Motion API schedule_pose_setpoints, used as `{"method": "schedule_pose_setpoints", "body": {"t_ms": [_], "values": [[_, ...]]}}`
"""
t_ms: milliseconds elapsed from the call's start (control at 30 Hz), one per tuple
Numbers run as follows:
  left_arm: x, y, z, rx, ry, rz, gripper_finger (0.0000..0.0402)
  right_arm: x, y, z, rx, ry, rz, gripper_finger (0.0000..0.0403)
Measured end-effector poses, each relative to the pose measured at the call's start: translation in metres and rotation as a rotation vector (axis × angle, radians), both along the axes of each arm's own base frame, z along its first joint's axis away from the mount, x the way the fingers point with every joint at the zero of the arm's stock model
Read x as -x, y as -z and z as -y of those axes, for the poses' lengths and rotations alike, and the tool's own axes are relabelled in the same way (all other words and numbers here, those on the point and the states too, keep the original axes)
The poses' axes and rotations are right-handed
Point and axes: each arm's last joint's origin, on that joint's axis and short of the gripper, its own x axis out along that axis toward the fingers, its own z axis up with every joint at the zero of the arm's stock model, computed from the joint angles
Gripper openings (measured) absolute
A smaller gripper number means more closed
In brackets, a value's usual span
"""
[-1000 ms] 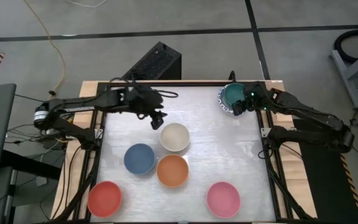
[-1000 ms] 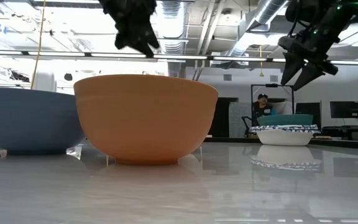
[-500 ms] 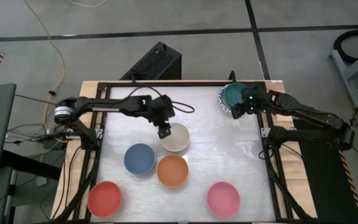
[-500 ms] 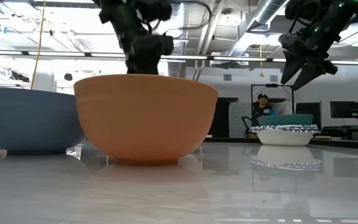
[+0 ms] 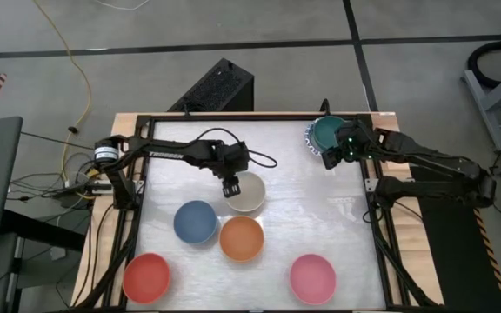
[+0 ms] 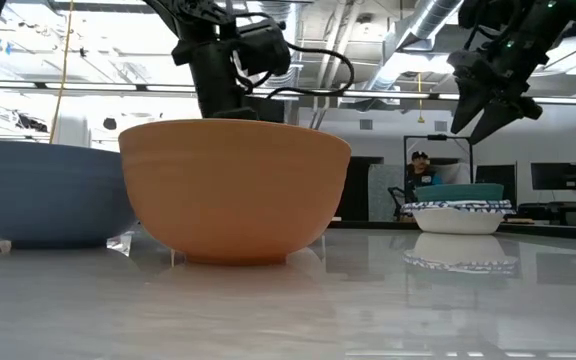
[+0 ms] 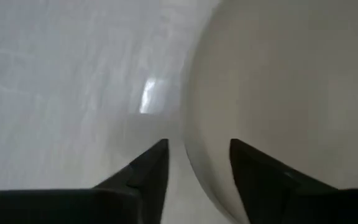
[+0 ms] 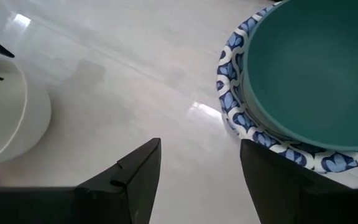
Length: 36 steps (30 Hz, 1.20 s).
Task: Nest bowls inside each other
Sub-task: Stack the white bowl into the green bowl
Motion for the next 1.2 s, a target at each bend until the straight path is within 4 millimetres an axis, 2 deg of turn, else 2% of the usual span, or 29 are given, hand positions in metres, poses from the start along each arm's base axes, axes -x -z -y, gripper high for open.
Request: {"method": "schedule_pose_setpoints", "body": {"t_ms": [200, 233, 400, 467, 633, 867, 1000, 1200], "values": [[0.000, 0.000, 0.000, -0.017, 0.020, -0.001, 0.0023, -0.002, 0.000, -0.004, -0.007, 0.006, 0.010, 0.0240], [0.000, 0.000, 0.000, -0.011, 0.012, 0.003, 0.0013, -0.002, 0.000, -0.004, -0.008, 0.011, 0.012, 0.0240], [-0.001, -0.002, -0.001, -0.049, -0.063, 0.011, 0.0003, -0.003, 0.000, -0.006, 0.009, 0.055, 0.014, 0.0240], [-0.001, -0.010, -0.002, -0.084, -0.113, 0.035, 0.0002, -0.004, -0.001, -0.007, 0.038, 0.072, 0.013, 0.0240], [-0.004, -0.045, -0.008, -0.243, -0.238, 0.130, 0.0000, -0.010, -0.006, -0.008, 0.102, 0.086, 0.062, 0.0240], [-0.013, -0.106, -0.015, -0.467, -0.367, 0.336, 0.0000, -0.021, -0.019, -0.008, 0.202, 0.107, 0.214, 0.0240], [-0.022, -0.135, -0.015, -0.649, -0.406, 0.446, 0.0000, -0.032, -0.037, -0.012, 0.403, 0.075, 0.322, 0.0240], [-0.029, -0.167, -0.016, -0.860, -0.476, 0.615, 0.0000, -0.039, -0.067, -0.024, 0.749, 0.164, 0.389, 0.0240]]}}
